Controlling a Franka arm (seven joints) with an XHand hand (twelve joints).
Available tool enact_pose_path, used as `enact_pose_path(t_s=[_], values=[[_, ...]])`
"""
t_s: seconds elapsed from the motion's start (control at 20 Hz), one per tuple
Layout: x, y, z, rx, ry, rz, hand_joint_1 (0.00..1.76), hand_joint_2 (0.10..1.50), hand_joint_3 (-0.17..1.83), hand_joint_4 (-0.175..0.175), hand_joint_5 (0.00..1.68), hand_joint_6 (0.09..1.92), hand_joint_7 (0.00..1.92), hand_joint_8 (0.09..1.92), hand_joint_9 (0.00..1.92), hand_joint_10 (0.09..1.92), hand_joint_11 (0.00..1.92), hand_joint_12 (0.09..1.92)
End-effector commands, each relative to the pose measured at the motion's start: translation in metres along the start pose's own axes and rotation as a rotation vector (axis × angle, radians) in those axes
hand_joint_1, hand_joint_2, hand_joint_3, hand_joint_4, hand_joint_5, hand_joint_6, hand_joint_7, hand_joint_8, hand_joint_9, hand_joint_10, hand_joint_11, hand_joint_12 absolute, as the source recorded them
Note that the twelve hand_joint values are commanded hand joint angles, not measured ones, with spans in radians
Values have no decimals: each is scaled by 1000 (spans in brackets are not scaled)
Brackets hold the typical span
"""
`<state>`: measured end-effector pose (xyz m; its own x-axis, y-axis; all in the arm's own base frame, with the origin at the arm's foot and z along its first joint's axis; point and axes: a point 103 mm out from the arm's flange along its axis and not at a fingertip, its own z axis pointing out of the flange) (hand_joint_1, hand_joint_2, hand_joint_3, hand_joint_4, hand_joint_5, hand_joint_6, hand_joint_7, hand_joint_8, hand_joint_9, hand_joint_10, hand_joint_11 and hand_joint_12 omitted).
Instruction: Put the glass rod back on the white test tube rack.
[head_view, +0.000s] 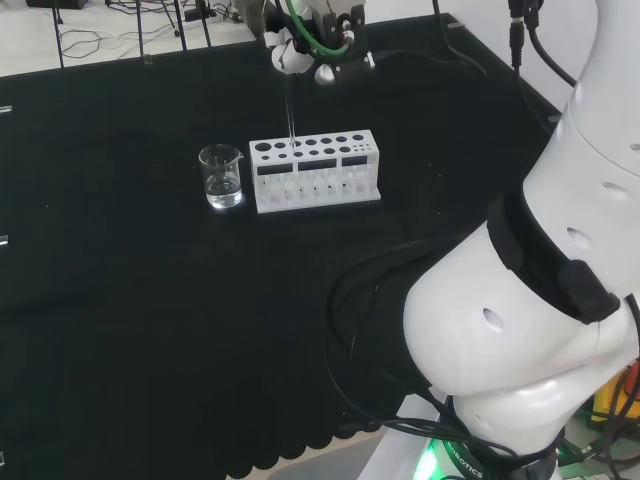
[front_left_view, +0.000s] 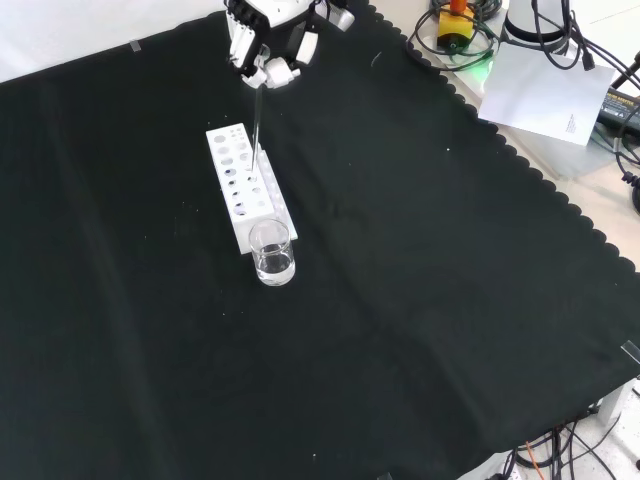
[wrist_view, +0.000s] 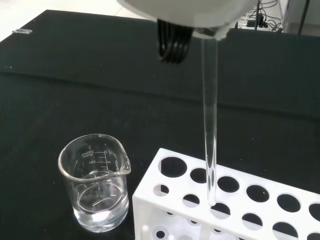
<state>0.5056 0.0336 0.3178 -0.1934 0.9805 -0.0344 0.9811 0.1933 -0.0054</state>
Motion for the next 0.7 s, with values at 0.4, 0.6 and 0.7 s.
enact_pose_path(t_s=[0.4,0.6,0.7], values=[[-7,-1,6,6,5,18,1287,681,910,-175,952,1103,1063,1419,1456,1126,1569,924],[-6,-3,16,30,5,23,1287,681,911,-175,952,1103,1063,1419,1456,1126,1569,924],[-7,-4,25,43,7,32,1287,680,911,-175,952,1103,1064,1418,1456,1126,1569,924]])
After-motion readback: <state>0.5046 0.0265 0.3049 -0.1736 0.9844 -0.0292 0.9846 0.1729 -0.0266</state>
